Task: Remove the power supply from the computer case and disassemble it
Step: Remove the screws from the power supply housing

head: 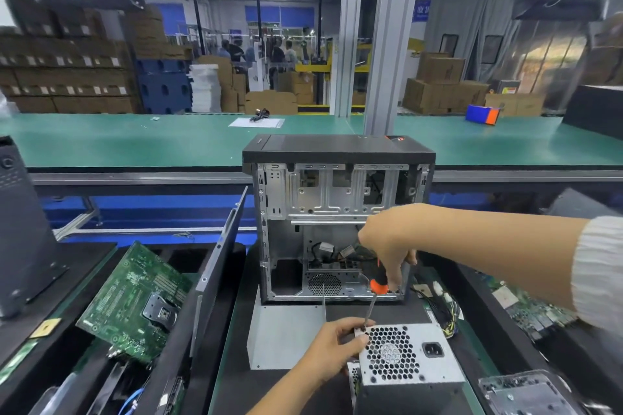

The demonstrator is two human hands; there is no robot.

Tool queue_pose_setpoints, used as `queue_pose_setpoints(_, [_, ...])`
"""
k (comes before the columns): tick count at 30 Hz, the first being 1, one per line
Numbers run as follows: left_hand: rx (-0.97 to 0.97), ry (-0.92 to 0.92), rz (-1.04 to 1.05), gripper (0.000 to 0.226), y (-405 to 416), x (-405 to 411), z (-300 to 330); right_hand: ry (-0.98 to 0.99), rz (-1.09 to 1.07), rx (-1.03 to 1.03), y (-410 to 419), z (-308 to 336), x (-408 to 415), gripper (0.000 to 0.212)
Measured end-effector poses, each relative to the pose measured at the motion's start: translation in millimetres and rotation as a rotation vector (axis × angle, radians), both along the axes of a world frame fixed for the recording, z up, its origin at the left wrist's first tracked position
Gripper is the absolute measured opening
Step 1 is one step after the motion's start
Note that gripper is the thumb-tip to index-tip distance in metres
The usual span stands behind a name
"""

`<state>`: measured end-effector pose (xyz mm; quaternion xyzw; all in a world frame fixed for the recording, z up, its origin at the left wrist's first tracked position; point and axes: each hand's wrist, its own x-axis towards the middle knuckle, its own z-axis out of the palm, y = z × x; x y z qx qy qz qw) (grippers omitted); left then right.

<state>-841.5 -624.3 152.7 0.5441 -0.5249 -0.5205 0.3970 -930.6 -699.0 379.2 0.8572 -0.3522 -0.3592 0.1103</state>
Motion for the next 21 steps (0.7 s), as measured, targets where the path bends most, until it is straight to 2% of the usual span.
queue_pose_setpoints(3, [-0.001, -0.004, 0.004, 0.028, 0, -1, 1, -0.071, -0.167, 0.127, -9, -1, -3, 0.055])
queue_pose_setpoints(5, [0.0, -0.006, 0.009, 0.027, -1, 0, 0, -0.052, -0.131, 0.079, -10, -5, -4, 0.053])
queue_pose_setpoints(8, [0.009, 0.018, 0.007, 0.025, -2, 1, -3, 0.029, 0.161, -0.186, -7, -17, -8, 0.041])
queue_pose_setpoints(10, [0.007, 0.025, -0.001, 0.025, -3, 1, -4, -0.007, 0.347, -0.305, -3, -27, -10, 0.035])
queue_pose_setpoints(14, [0.009, 0.027, -0.001, 0.025, -5, 1, -6, -0.111, 0.601, -0.356, 6, -32, -9, 0.036])
queue_pose_setpoints(16, [0.009, 0.033, -0.002, 0.025, -5, 1, -6, -0.111, 0.555, -0.37, 7, -27, -5, 0.04])
queue_pose_setpoints(19, [0.011, 0.039, -0.009, 0.026, -2, -2, -6, -0.028, 0.318, -0.366, 4, -12, -1, 0.056])
queue_pose_setpoints(21, [0.009, 0.041, -0.006, 0.027, 0, -3, -5, -0.042, 0.203, -0.293, -3, -6, -2, 0.062])
